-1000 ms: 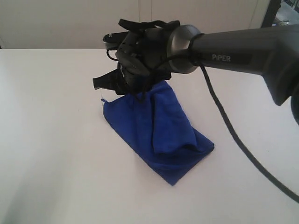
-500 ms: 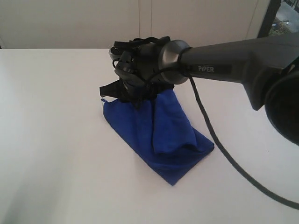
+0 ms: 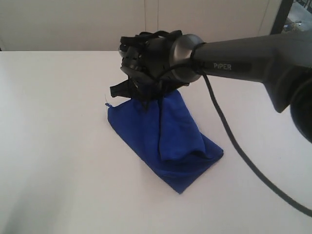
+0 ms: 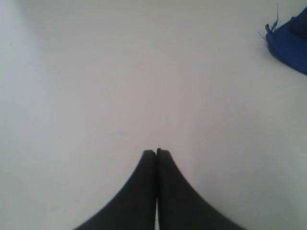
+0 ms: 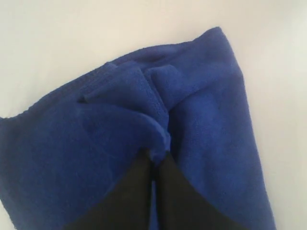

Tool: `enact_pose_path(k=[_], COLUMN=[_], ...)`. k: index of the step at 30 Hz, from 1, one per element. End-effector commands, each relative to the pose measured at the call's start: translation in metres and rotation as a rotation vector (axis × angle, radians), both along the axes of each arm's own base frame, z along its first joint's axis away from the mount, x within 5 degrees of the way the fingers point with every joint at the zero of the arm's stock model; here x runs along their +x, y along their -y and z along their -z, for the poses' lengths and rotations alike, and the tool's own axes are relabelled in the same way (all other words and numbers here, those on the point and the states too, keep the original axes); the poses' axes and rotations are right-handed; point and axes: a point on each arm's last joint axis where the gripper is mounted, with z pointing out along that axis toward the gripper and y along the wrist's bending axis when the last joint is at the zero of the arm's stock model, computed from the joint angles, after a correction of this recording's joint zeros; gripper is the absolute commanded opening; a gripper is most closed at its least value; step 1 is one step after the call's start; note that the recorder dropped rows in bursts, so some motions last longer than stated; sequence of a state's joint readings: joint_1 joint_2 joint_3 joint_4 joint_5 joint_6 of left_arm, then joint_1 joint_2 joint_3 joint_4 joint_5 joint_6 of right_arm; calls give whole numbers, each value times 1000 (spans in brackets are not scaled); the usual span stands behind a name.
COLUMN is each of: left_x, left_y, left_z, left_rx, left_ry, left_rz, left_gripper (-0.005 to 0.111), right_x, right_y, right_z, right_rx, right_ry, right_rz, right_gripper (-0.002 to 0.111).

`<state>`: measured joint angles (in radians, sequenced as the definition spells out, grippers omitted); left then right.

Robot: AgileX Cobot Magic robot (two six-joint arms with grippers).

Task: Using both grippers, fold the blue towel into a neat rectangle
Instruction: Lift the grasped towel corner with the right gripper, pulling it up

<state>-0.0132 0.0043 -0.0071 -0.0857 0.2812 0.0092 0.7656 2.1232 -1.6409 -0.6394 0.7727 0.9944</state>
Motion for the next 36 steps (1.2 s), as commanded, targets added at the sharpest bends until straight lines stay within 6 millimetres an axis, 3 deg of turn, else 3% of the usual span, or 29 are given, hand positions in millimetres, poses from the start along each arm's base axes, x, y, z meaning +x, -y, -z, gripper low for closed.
enact_pose_path(k=[1,6,9,11,15,23,36], left_x=[0,0,0,0,0,0,0], left_y=[0,0,0,0,0,0,0], left_z=[2,2,2,2,2,2,2], left_rx=[-13,-13,-13,-13,-13,-13,-13], left_ry=[2,2,2,2,2,2,2], left_rz=[-4,-4,-4,-4,-4,-4,-4], left_gripper=[0,0,0,0,0,0,0], right_x=[-3,9,19,30,40,38,38], right_y=[10,48,68,93,114,117,115], right_z=[-36,-54,-50,-44,-26,-16,-16], right_rx=[-27,1,13,20,23,26,58], right_ry=[44,-79,-131,-164,-208,-211,-217], right_rz=[-71,-184,-201,-183,-143,-150,-142], right_gripper=[0,0,0,0,0,0,0])
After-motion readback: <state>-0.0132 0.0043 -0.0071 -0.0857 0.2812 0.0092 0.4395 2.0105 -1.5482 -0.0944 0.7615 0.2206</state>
